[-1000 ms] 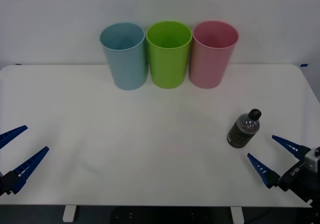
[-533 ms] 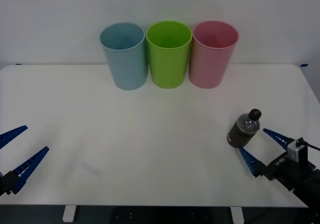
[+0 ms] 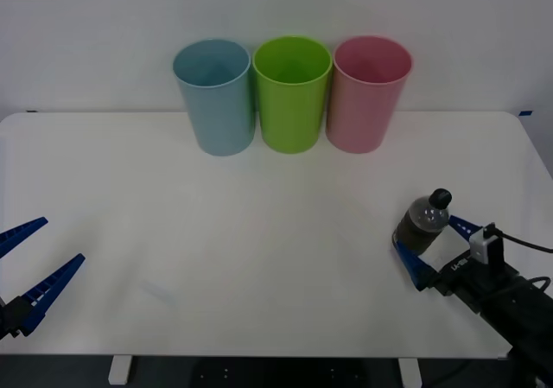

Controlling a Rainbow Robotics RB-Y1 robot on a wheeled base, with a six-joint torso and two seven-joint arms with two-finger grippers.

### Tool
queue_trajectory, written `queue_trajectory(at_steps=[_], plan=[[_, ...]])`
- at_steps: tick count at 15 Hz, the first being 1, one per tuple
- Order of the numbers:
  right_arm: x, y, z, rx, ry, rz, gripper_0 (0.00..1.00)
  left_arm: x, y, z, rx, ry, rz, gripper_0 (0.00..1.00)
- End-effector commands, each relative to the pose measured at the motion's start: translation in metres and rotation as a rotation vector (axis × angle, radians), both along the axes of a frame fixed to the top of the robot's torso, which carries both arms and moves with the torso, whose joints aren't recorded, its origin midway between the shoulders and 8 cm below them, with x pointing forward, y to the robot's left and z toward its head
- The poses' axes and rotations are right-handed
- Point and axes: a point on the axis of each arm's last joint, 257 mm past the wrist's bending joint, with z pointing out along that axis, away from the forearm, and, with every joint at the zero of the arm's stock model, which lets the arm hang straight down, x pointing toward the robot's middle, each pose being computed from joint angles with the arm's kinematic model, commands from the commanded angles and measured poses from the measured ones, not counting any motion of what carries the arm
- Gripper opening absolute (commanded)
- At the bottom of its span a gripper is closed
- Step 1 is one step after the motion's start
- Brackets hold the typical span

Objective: Grasp the object on the table and drop it into the matching bin: aluminum can to the light blue bin, PET bottle to the pink bin.

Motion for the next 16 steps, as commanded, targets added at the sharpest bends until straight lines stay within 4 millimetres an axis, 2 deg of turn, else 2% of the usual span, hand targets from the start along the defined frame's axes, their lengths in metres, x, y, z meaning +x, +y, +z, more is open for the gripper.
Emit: queue_trajectory(at_steps=[1,5,10,11,12,16], plan=[[0.009,0.004,-0.003,-0.012,0.005,-0.023,1.0,0.0,0.0,0.0,0.0,0.0,0.0,1.0],[0.019,0.011,-0.002,-0.018,0.005,-0.039,1.0,0.0,0.0,0.0,0.0,0.0,0.0,1.0],[0.019,0.01,-0.003,-0.021,0.005,-0.045,1.0,0.0,0.0,0.0,0.0,0.0,0.0,1.0],[0.019,0.01,-0.003,-0.015,0.009,-0.044,0.21,0.0,0.0,0.0,0.0,0.0,0.0,1.0],[0.02,0.01,-0.004,-0.016,0.01,-0.047,0.0,0.0,0.0,0.0,0.0,0.0,0.0,1.0],[0.018,0.005,-0.007,-0.025,0.014,-0.059,0.0,0.0,0.0,0.0,0.0,0.0,0.0,1.0]])
